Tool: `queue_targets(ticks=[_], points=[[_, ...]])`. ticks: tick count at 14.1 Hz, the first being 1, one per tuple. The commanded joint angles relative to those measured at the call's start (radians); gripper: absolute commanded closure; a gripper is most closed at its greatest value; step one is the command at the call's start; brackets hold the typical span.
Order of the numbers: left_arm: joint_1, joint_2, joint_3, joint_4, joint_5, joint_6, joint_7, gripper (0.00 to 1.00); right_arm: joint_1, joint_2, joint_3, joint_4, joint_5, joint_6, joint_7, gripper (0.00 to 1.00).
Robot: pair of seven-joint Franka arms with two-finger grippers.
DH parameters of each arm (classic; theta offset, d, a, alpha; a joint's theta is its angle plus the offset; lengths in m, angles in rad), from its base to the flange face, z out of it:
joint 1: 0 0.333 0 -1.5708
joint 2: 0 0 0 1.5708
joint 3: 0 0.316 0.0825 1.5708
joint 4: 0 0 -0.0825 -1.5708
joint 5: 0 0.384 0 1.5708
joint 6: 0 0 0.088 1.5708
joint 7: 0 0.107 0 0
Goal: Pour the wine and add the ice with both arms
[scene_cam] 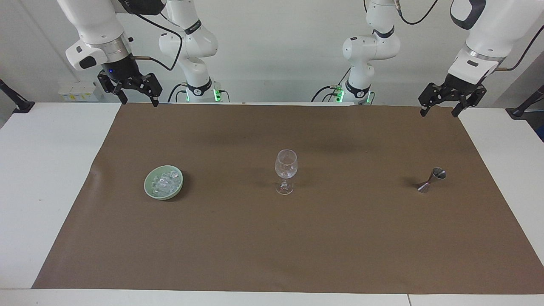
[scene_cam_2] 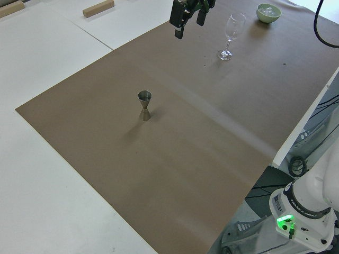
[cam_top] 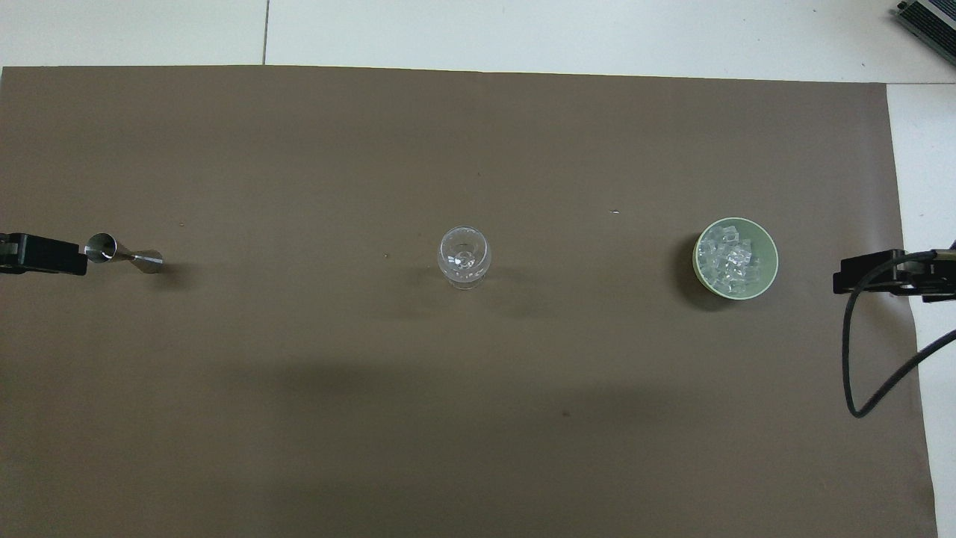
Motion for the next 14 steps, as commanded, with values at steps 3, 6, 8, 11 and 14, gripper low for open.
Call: queue_targets(ticks=[3,6,8,11,14], points=[[-0.006,-0.013,0.004,-0.008,0.002,0.0,0.003,0.0,-0.005,-0.024,0.0,-0.02,0.017,-0.011,-0.028,0.0],[0.01,-0.013,0.005,-0.011,0.001,0.001,-0.003,0.0,-0.005,-0.023,0.0,-0.02,0.017,-0.011,-0.029,0.0],[0.038,-0.016,0.007,-0.014,-0.01,-0.003,-0.06,0.0,-0.005,-0.023,0.0,-0.02,0.017,-0.011,-0.029,0.0],[0.05,-0.026,0.007,-0.036,-0.047,0.009,-0.19,0.0,-0.005,-0.022,0.0,-0.02,0.017,-0.011,-0.029,0.0],[0.104,-0.027,0.007,-0.045,-0.155,0.018,-0.375,0.0,-0.005,-0.024,0.0,-0.02,0.017,-0.011,-0.029,0.0]])
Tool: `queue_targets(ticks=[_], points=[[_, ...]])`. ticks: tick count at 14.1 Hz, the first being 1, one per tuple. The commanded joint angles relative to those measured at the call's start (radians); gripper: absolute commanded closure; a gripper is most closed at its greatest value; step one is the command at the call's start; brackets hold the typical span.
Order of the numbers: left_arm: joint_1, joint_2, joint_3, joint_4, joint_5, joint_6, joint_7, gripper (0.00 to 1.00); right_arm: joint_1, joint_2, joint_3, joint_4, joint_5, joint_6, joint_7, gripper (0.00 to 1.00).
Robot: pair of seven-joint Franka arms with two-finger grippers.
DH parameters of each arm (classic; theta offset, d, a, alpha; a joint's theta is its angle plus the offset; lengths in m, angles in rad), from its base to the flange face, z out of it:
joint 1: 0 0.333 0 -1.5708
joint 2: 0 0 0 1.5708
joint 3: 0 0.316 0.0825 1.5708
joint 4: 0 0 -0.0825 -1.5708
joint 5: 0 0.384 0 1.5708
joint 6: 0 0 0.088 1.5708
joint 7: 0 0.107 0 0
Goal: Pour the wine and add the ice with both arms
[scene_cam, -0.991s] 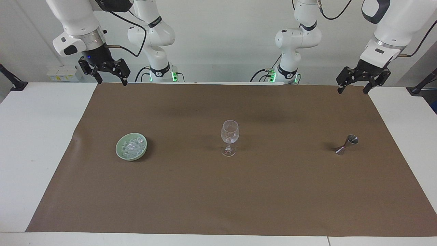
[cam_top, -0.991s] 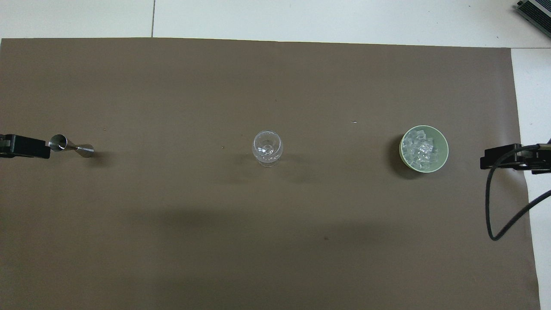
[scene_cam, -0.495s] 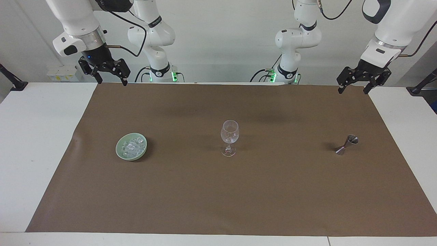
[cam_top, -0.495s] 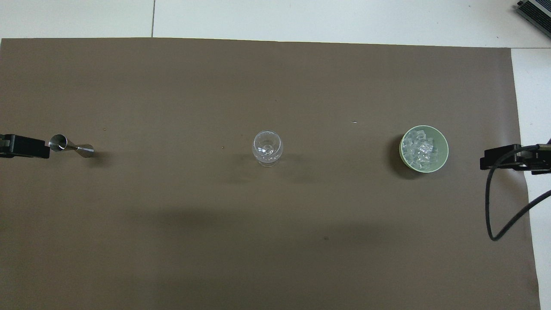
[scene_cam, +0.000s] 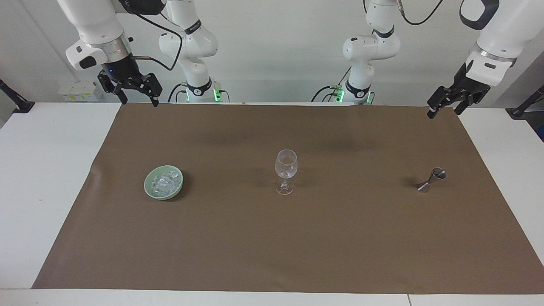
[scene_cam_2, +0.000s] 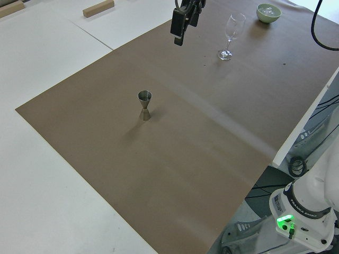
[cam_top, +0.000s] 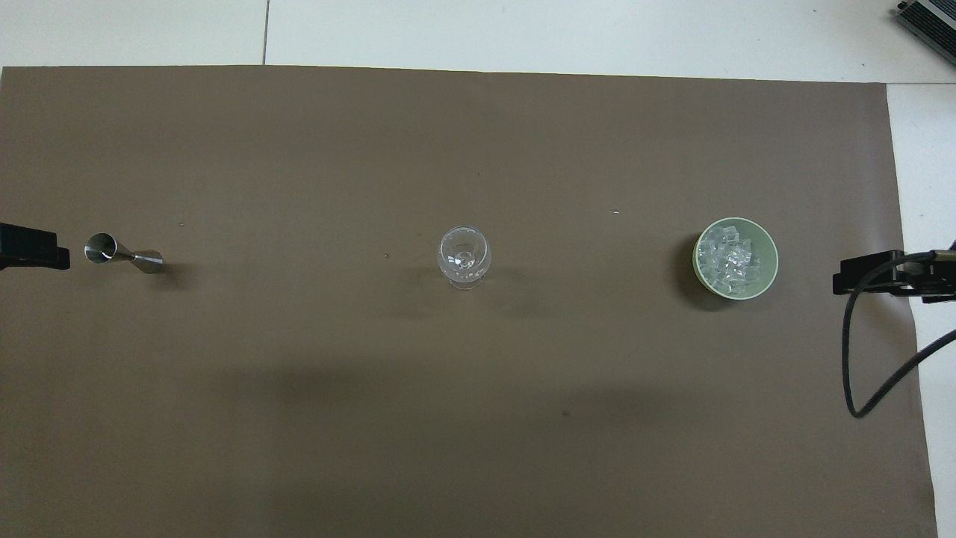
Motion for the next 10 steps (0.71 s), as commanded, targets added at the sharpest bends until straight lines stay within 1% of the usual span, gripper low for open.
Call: queue_targets(ticks=[1,3,5,6,8,10], points=[[0.042,-0.03,-0.004,-0.042,-0.081,0.018,-0.211,0.0,-0.005,-0.022,0.0,-0.02,0.017,-0.011,-0.029,0.0],[0.062,-0.038,-0.004,-0.059,-0.133,0.03,-0.393,0.0,-0.005,-0.022,0.0,-0.02,0.017,-0.011,-0.029,0.0],[0.096,-0.042,-0.004,-0.068,-0.223,0.061,-0.576,0.0,-0.005,-0.022,0.0,-0.02,0.017,-0.011,-0.029,0.0],[0.105,-0.042,-0.004,-0.068,-0.234,0.064,-0.642,0.0,-0.005,-0.022,0.0,-0.02,0.017,-0.011,-0.029,0.0],[0.131,-0.042,-0.004,-0.071,-0.26,0.064,-0.737,0.0,-0.005,-0.022,0.0,-0.02,0.017,-0.011,-0.029,0.0],[0.178,-0.058,-0.004,-0.097,-0.332,0.078,-0.799,0.0,-0.005,-0.024,0.0,-0.02,0.017,-0.011,-0.029,0.0]])
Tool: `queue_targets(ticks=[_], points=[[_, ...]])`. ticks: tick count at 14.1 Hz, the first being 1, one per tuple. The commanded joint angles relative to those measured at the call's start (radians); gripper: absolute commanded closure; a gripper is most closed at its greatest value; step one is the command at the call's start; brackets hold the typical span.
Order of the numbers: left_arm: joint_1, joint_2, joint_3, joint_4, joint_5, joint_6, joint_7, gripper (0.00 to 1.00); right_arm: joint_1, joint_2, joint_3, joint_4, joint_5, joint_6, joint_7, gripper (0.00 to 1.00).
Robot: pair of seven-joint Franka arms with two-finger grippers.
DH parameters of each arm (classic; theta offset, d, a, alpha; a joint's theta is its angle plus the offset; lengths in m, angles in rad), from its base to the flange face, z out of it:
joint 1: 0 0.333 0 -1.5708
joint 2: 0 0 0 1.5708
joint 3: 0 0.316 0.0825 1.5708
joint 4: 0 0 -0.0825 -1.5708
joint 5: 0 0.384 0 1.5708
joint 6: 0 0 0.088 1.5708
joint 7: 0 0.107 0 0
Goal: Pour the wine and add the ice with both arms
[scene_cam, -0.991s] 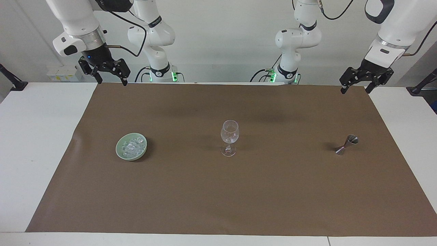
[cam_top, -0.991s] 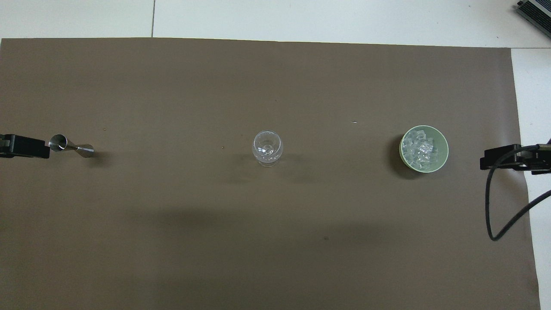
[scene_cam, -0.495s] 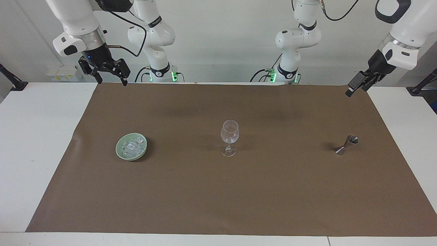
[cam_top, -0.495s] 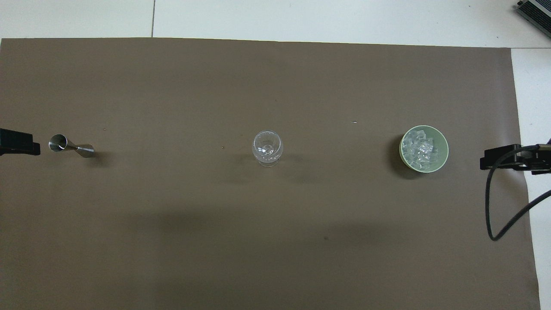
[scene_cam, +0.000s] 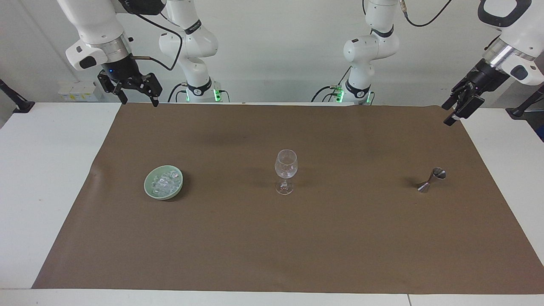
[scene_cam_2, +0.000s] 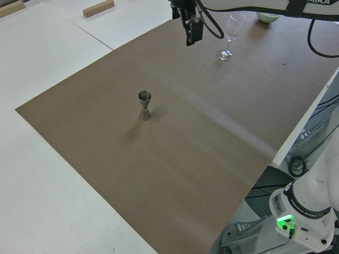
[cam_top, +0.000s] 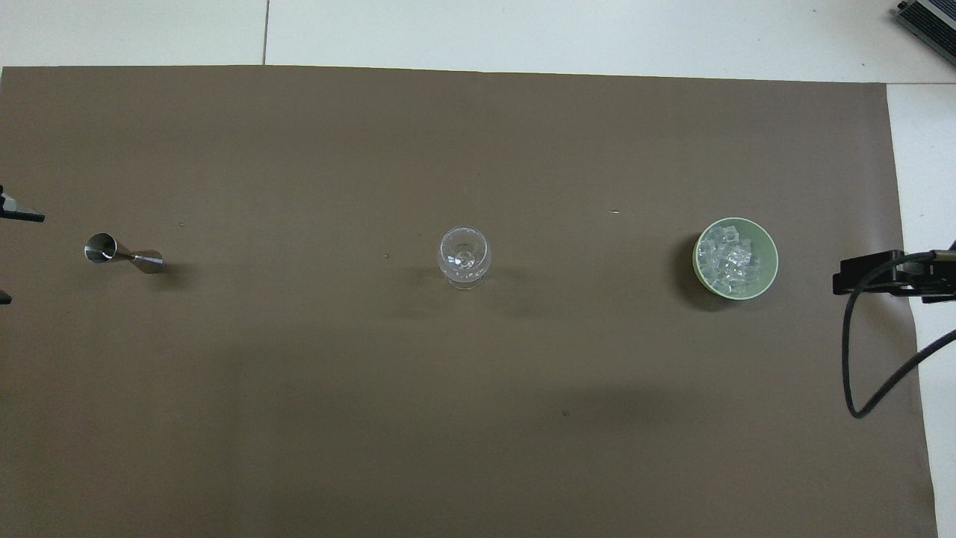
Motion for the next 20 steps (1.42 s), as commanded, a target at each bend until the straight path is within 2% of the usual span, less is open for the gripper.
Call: queue_targets(ticks=[1,5,11,16,20], points=[[0.075,-0.054,-0.007,-0.079,-0.079,0.035,-0.062,0.0,-0.005,-0.022,0.0,-0.02,0.017,-0.011,-0.029,0.0],[0.125,-0.095,-0.007,-0.162,-0.105,0.098,-0.133,0.0,-0.005,-0.022,0.0,-0.02,0.017,-0.011,-0.029,0.0],[0.203,-0.118,-0.007,-0.269,-0.248,0.217,-0.364,0.0,-0.005,-0.022,0.0,-0.02,0.017,-0.011,-0.029,0.0],[0.28,-0.117,-0.007,-0.389,-0.389,0.314,-0.372,0.0,-0.005,-0.022,0.0,-0.02,0.017,-0.011,-0.029,0.0],[0.323,-0.066,-0.007,-0.443,-0.49,0.374,-0.368,0.0,-0.005,-0.024,0.0,-0.02,0.017,-0.011,-0.029,0.0]])
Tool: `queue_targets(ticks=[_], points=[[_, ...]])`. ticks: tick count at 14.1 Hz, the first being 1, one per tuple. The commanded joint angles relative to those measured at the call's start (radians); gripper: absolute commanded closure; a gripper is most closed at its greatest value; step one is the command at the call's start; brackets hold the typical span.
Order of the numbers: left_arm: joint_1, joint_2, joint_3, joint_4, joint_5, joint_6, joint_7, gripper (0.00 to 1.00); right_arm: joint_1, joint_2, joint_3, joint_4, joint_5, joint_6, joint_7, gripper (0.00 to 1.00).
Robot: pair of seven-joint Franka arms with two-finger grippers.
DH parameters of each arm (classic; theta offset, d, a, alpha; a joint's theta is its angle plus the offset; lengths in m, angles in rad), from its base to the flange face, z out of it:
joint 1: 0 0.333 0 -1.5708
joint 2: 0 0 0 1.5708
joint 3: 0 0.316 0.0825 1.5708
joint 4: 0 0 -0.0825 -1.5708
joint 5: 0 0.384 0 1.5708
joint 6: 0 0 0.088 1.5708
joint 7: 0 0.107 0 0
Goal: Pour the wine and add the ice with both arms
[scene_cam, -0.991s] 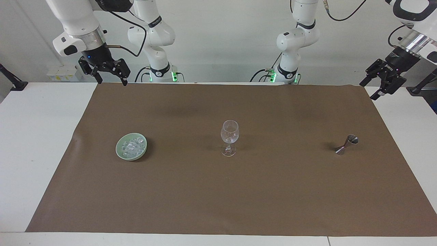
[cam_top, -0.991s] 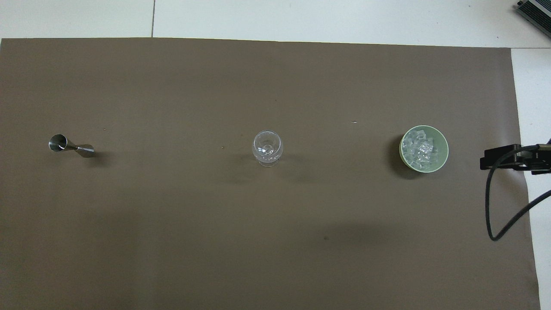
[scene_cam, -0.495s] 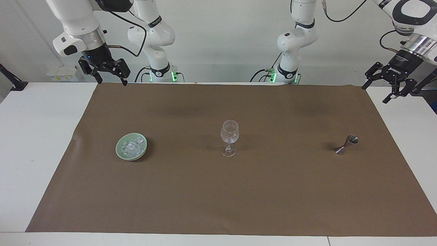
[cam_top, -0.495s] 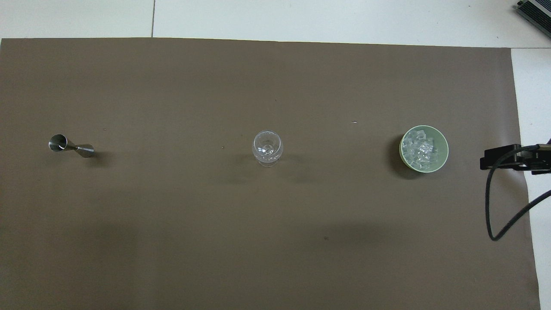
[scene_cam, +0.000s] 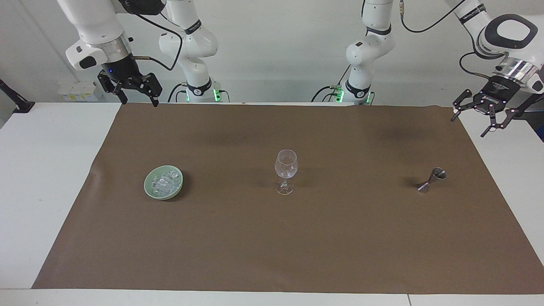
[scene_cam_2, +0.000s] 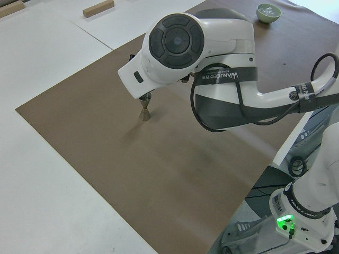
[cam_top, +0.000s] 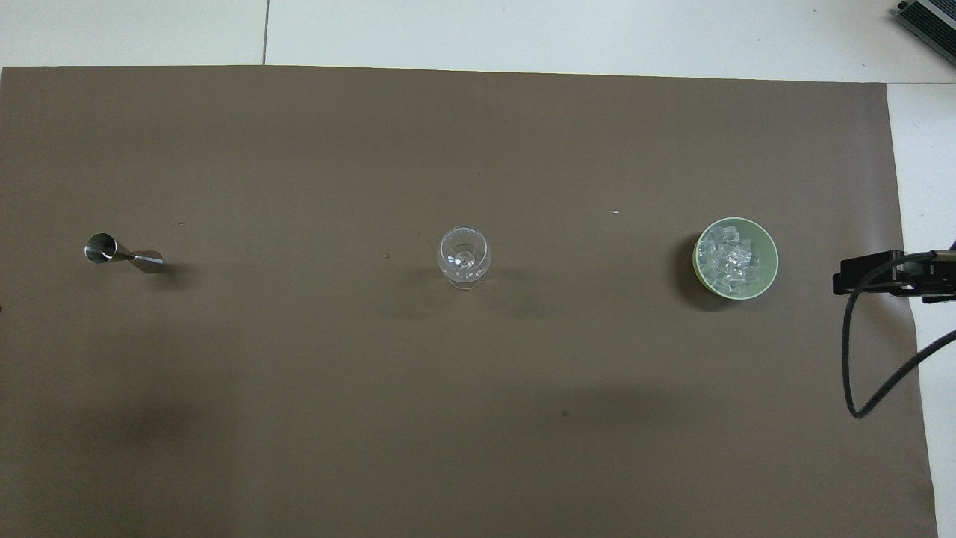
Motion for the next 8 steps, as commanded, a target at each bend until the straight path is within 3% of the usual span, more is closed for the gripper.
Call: queue_targets(ticks=[1,8], points=[[0.026,0.037,-0.011,-0.042,-0.058,0.052,-0.003,0.0,-0.005,-0.022,0.0,-0.02,0.017,-0.01,-0.029,0.0],[0.024,0.129,-0.011,-0.068,-0.118,0.091,0.107,0.0,-0.005,-0.022,0.0,-0.02,0.017,-0.01,-0.029,0.0]])
